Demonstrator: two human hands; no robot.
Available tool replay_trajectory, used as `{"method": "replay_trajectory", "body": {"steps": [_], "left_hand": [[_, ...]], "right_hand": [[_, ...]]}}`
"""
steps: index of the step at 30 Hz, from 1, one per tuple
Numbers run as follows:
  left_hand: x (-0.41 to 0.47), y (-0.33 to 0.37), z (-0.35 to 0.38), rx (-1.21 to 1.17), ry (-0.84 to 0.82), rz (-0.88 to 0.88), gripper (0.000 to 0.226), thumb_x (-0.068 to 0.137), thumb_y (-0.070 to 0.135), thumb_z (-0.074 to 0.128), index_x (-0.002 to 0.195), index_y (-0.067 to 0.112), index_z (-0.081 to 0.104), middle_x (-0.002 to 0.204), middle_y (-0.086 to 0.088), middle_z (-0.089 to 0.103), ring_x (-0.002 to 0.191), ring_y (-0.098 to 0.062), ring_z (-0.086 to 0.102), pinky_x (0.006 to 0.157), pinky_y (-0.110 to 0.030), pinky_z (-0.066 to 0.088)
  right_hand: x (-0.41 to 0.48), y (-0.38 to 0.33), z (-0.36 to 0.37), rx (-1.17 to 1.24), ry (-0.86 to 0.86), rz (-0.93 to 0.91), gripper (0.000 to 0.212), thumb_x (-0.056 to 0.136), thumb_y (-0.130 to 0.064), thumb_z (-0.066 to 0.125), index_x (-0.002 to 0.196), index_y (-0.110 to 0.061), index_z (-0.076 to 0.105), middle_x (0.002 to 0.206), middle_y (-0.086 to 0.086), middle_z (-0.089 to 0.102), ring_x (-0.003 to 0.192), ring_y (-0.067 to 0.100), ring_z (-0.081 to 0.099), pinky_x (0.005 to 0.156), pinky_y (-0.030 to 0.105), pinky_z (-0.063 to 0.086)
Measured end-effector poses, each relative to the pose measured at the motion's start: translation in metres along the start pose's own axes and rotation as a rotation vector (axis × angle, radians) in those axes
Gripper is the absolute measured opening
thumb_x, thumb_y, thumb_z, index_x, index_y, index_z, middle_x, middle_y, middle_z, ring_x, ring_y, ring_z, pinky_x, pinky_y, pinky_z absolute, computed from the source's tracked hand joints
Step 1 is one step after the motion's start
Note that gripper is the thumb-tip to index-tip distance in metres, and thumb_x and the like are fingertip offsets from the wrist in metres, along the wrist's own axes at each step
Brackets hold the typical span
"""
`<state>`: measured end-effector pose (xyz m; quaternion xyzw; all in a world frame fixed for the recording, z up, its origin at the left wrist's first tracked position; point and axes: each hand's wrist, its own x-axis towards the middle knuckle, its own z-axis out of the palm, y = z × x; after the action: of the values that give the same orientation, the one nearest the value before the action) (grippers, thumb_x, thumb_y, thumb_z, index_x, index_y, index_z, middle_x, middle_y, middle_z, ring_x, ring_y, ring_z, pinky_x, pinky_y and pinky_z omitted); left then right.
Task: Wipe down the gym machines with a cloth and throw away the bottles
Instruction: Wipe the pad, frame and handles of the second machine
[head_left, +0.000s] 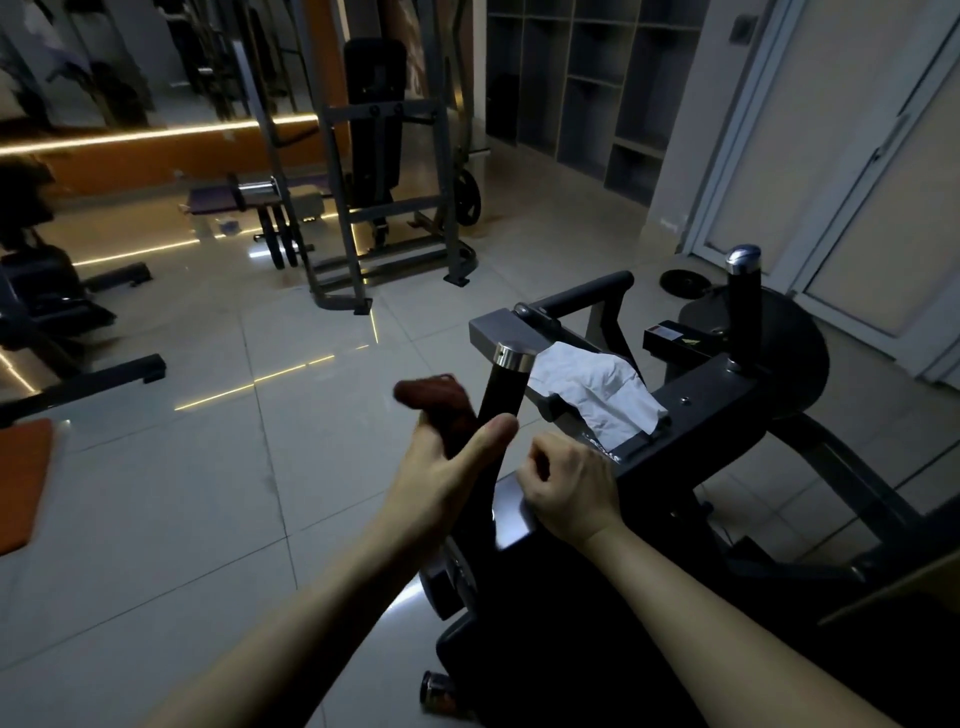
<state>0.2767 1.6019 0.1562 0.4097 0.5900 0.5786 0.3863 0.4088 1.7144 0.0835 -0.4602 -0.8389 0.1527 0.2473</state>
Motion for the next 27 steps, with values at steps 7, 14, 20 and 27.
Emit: {"method": "replay_trajectory", "body": {"steps": [7, 14, 20, 27], "left_hand": [[0.021, -0.003, 0.042, 0.168, 0.234, 0.298, 0.03, 0.095, 0.055, 0.054, 0.111, 0.03, 0.059, 0.099, 0.006, 0.073, 0.092, -0.017, 0.071, 0.077, -0.05, 0.059], [0.067, 0.015, -0.001, -0.02, -0.466, 0.003, 0.013, 0.073, 0.006, 0.076, 0.081, 0.017, 0.073, 0.075, -0.002, 0.07, 0.069, -0.016, 0.068, 0.066, -0.025, 0.055], [0.068, 0.006, 0.004, -0.226, -0.479, -0.064, 0.012, 0.074, 0.007, 0.071, 0.083, 0.014, 0.067, 0.072, -0.001, 0.064, 0.067, -0.015, 0.063, 0.067, -0.028, 0.052], [0.025, -0.027, 0.037, 0.369, 0.311, 0.318, 0.036, 0.077, 0.017, 0.077, 0.102, 0.03, 0.054, 0.084, 0.01, 0.07, 0.077, -0.016, 0.069, 0.066, -0.039, 0.057]], "right_hand": [[0.001, -0.004, 0.0, -0.025, 0.013, 0.008, 0.024, 0.078, -0.03, 0.044, 0.079, -0.011, 0.059, 0.081, 0.013, 0.067, 0.08, 0.04, 0.063, 0.066, 0.04, 0.049], [-0.001, -0.006, -0.007, -0.007, 0.026, 0.048, 0.026, 0.082, -0.019, 0.071, 0.067, -0.005, 0.055, 0.074, 0.025, 0.061, 0.071, 0.044, 0.061, 0.06, 0.039, 0.04], [0.001, -0.005, -0.005, -0.032, 0.046, 0.019, 0.018, 0.079, -0.02, 0.072, 0.076, -0.005, 0.062, 0.069, 0.019, 0.061, 0.065, 0.043, 0.06, 0.056, 0.039, 0.044], [0.002, 0.004, 0.006, -0.012, 0.055, -0.07, 0.029, 0.083, -0.039, 0.043, 0.078, -0.013, 0.056, 0.077, 0.013, 0.062, 0.071, 0.041, 0.06, 0.056, 0.041, 0.045]]}}
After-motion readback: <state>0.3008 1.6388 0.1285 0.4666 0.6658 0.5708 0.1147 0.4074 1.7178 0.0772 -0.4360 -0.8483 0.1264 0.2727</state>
